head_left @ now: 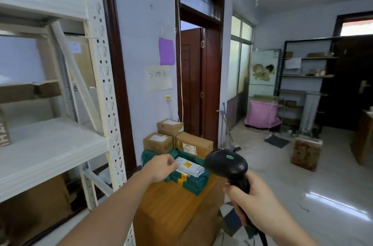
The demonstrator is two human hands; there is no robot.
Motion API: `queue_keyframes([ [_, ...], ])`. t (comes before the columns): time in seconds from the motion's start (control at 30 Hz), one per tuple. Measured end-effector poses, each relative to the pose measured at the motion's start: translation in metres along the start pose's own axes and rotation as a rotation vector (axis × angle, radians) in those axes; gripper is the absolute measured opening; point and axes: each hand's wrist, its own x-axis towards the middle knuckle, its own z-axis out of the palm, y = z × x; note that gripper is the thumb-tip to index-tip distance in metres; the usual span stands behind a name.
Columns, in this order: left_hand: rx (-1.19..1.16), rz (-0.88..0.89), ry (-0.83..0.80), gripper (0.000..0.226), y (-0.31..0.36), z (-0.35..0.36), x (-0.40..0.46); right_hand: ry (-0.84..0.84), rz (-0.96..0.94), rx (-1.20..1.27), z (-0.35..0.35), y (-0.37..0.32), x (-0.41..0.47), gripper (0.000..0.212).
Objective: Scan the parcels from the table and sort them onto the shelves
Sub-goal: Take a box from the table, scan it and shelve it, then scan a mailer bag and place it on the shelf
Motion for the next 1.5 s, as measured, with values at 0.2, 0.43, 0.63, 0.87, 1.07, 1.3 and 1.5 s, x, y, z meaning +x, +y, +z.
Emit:
queue_keyframes([
  [0.2,-0.03,-0.05,-0.041,0.038,0.005,0.038,0.043,0.013,0.059,-0.022,-0.027,0.038,0.042,0.012],
  [0.43,-0.016,-0.102,-0.091,0.036,-0.017,0.058,0.104,-0.039,0.104,-0.004,-0.032,0.061,0.114,0.014],
  [0.63,-0.039,-0.127,-0.086,0.032,-0.039,0.046,0.179,-0.018,0.08,-0.03,-0.032,0.064,0.188,0.012],
  [0.87,-0.059,-0.142,-0.087,0.036,-0.05,0.044,0.261,-0.064,0.044,-0.04,-0.038,0.075,0.265,0.017],
  [1.07,-0.059,-0.213,-0.13,0.031,-0.07,0.077,0.331,-0.099,0.093,-0.054,-0.049,0.115,0.346,0.013],
  [1.3,-0.137,-0.363,-0.181,0.044,-0.099,0.151,0.401,-0.257,0.148,-0.098,-0.063,0.17,0.446,0.007],
  [1.5,-0.454,-0.655,-0.12,0.053,-0.111,0.225,0.429,-0.379,0.245,-0.053,-0.051,0.208,0.507,0.009],
])
